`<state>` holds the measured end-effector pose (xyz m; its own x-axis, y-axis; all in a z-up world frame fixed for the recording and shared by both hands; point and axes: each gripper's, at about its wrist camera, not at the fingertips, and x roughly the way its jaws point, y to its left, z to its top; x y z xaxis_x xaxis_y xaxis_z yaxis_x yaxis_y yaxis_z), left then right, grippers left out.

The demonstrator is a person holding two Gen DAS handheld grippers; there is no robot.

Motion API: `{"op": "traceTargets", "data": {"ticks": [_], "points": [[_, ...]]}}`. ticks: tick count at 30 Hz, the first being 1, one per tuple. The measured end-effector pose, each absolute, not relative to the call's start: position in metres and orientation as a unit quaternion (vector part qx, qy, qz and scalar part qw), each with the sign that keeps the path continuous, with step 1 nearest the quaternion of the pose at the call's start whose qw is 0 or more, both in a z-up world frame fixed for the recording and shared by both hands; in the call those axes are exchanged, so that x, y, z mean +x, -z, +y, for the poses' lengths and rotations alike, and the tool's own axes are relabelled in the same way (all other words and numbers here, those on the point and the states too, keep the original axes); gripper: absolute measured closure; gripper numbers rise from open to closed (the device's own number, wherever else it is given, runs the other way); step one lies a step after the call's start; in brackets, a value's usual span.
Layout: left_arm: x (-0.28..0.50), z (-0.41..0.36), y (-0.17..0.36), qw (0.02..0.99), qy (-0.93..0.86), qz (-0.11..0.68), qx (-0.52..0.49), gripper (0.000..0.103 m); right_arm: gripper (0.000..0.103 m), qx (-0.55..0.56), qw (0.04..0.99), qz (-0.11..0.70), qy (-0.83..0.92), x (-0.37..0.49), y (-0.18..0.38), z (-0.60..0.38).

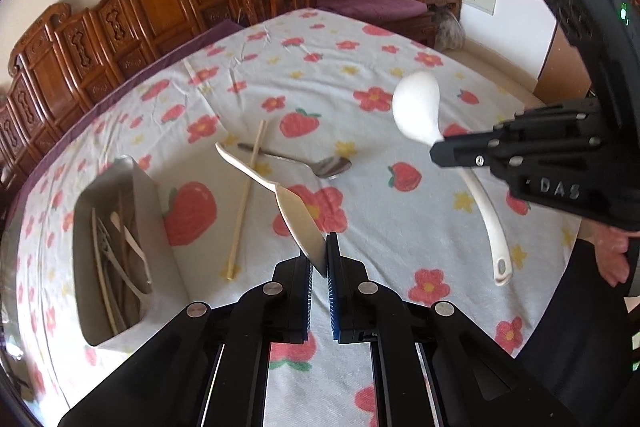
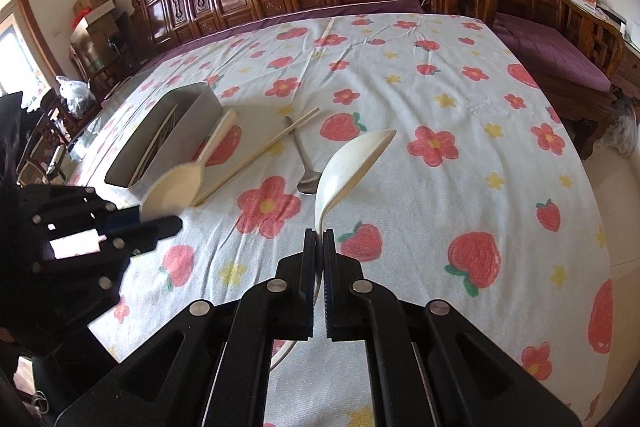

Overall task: Organize utensils
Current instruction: 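Lower the plastic spoon and ladle into the metal tray and open both tools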

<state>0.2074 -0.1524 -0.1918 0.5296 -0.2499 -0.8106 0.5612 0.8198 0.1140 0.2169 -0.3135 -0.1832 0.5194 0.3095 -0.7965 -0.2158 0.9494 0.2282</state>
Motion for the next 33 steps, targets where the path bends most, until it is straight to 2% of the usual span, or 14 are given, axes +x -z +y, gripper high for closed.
{"op": "traceTargets", "data": {"ticks": [15, 33], "points": [[0.216, -0.095, 0.153, 0.882, 0.206, 0.393, 0.156, 0.097, 0.099, 0.044, 0.873, 0.452, -0.176, 0.210, 0.167, -0.286], [0.254, -0.015, 0.172, 0.881, 0.176, 0.421, 0.123, 0.097, 0.099, 0.001, 0.872, 0.442, -0.211, 0.237, 0.150, -0.217]]}}
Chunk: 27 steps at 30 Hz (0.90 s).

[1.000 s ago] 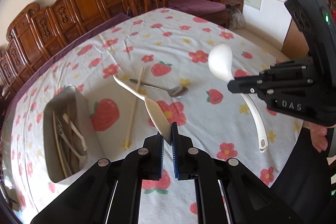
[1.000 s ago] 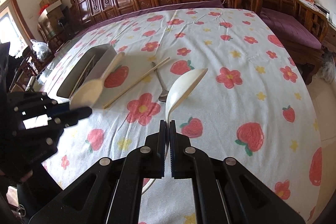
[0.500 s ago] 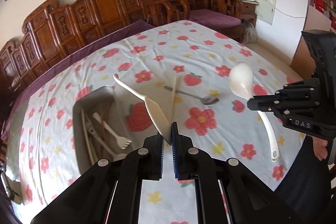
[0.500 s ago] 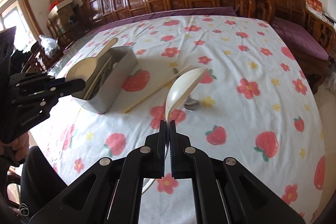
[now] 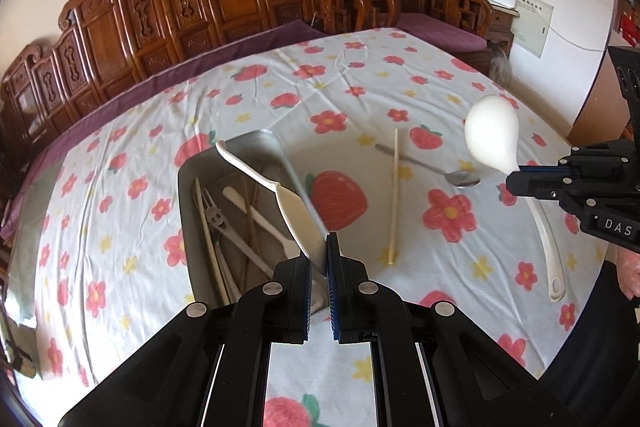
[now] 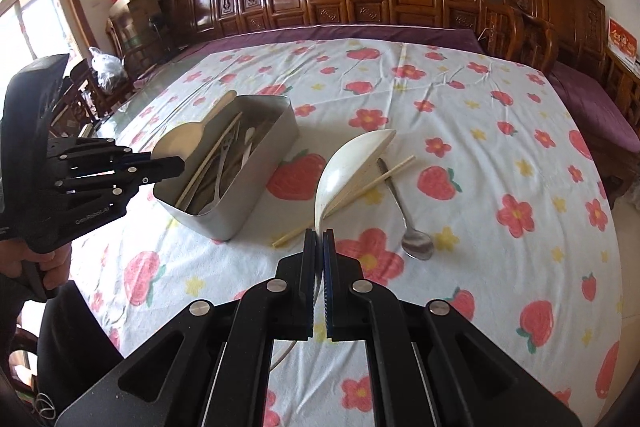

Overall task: Organize utensils
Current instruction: 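Lower the plastic spoon and ladle into the metal tray and open both tools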

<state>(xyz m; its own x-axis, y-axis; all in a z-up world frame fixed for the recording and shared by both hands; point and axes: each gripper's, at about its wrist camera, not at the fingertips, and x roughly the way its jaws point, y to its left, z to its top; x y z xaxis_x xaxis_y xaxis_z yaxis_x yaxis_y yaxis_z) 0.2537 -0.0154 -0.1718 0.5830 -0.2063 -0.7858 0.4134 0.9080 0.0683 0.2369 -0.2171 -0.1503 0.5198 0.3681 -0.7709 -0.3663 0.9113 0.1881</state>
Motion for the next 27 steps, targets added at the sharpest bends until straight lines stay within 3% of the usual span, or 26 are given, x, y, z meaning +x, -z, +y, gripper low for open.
{"op": "traceTargets", "data": {"ticks": [23, 25, 27], "points": [[0.276, 0.030, 0.198, 0.873, 0.157, 0.458, 0.062, 0.097, 0.099, -0.018, 0.861, 0.458, -0.221, 0.249, 0.163, -0.188], [0.276, 0.036, 0.196, 0.877, 0.149, 0.455, 0.051, 0.096, 0.099, -0.018, 0.860, 0.458, -0.222, 0.249, 0.162, -0.185], [0.277, 0.041, 0.195, 0.881, 0.139, 0.450, 0.042, 0.085, 0.099, -0.019, 0.860, 0.457, -0.226, 0.250, 0.161, -0.181]]}}
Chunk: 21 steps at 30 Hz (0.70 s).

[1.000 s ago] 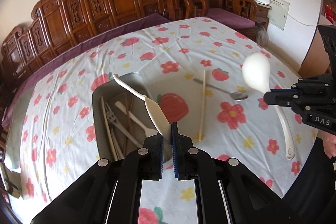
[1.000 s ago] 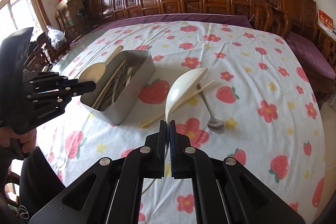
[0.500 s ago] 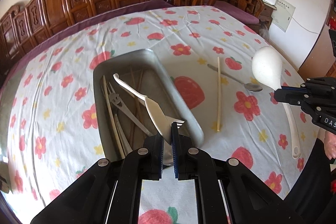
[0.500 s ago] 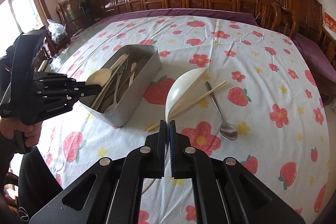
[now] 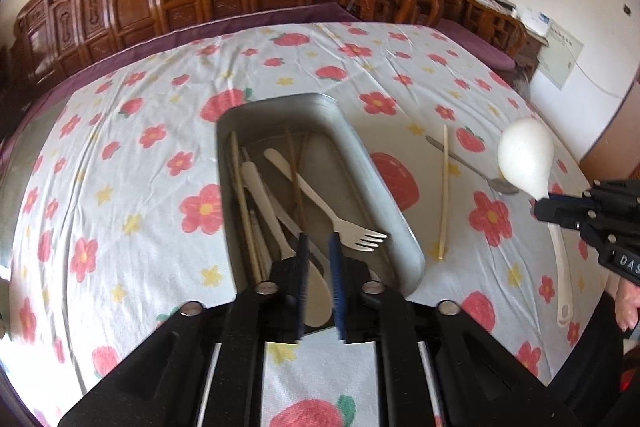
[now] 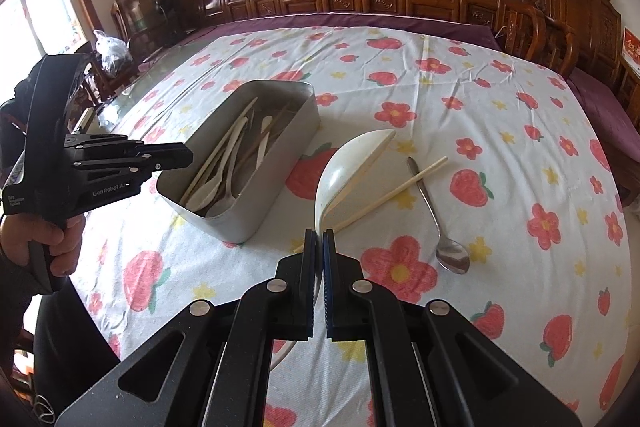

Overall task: Organize utensils
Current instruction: 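Lower the plastic spoon and ladle into the metal tray and open both tools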

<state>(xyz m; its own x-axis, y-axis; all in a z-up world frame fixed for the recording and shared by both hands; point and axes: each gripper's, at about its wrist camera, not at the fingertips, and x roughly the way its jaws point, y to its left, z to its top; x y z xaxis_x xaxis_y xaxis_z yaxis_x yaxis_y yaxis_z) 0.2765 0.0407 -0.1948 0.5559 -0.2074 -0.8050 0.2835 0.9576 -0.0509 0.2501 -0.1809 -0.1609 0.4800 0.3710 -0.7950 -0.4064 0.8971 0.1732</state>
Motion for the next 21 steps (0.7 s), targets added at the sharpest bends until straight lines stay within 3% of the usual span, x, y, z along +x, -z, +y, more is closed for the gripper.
{"op": "traceTargets", "data": {"ticks": [21], "points": [[0.267, 0.099, 0.188, 0.919, 0.044, 0.391, -0.006, 0.081, 0.099, -0.059, 0.850, 0.443, -0.278, 0.323, 0.150, -0.088]]}}
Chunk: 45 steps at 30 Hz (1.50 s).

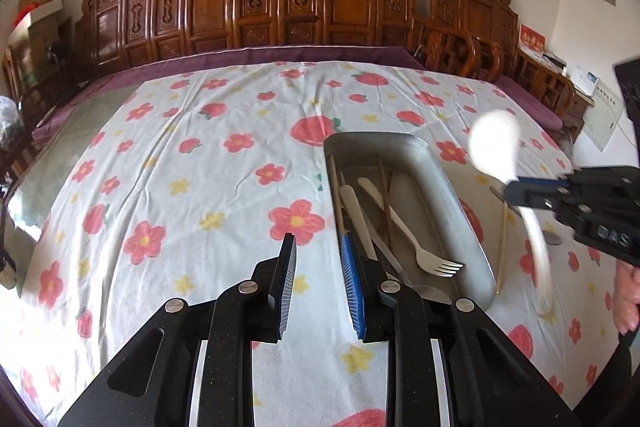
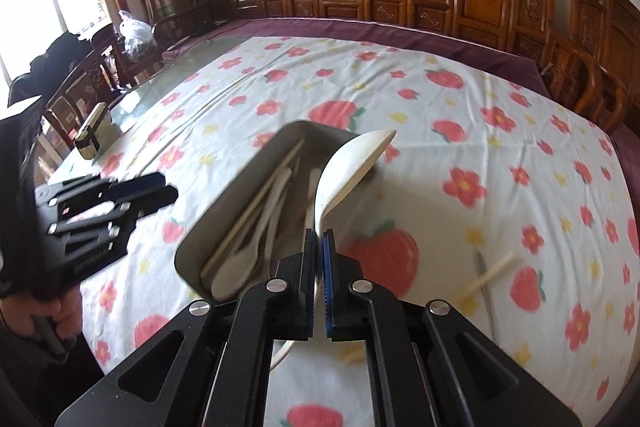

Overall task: Organize utensils
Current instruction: 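Lower the plastic spoon and ladle into the metal tray and open both tools, then reach the right tool to the pile and grasp a metal spoon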

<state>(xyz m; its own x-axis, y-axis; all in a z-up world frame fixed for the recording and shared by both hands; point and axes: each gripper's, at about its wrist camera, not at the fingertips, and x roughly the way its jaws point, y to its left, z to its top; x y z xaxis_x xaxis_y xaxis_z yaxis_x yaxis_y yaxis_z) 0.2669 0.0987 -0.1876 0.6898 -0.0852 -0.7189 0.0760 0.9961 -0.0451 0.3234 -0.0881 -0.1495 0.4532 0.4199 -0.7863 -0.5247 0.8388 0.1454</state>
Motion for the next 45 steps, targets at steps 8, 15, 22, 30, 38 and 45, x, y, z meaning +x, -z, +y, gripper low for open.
{"op": "traceTargets", "data": {"ticks": [8, 15, 22, 30, 38, 45], "points": [[0.260, 0.104, 0.185, 0.923, 0.038, 0.384, 0.001, 0.076, 0.099, -0.074, 0.845, 0.444, -0.288, 0.351, 0.160, -0.046], [0.255, 0.113, 0.175, 0.928, 0.034, 0.370, 0.001, 0.071, 0.098, -0.077, 0.833, 0.465, -0.290, 0.363, 0.184, -0.023], [0.254, 0.115, 0.172, 0.928, 0.035, 0.370, -0.004, 0.071, 0.097, -0.076, 0.828, 0.470, -0.295, 0.361, 0.193, -0.018], [0.248, 0.095, 0.168, 0.928, 0.057, 0.367, -0.001, 0.061, 0.097, -0.068, 0.843, 0.451, -0.283, 0.342, 0.168, -0.068], [0.241, 0.048, 0.175, 0.919, 0.110, 0.378, -0.005, 0.057, 0.097, -0.085, 0.859, 0.461, -0.206, 0.329, 0.167, -0.167], [0.228, 0.002, 0.185, 0.912, 0.148, 0.382, 0.024, 0.057, 0.088, -0.081, 0.853, 0.490, -0.161, 0.330, 0.192, -0.226]]}}
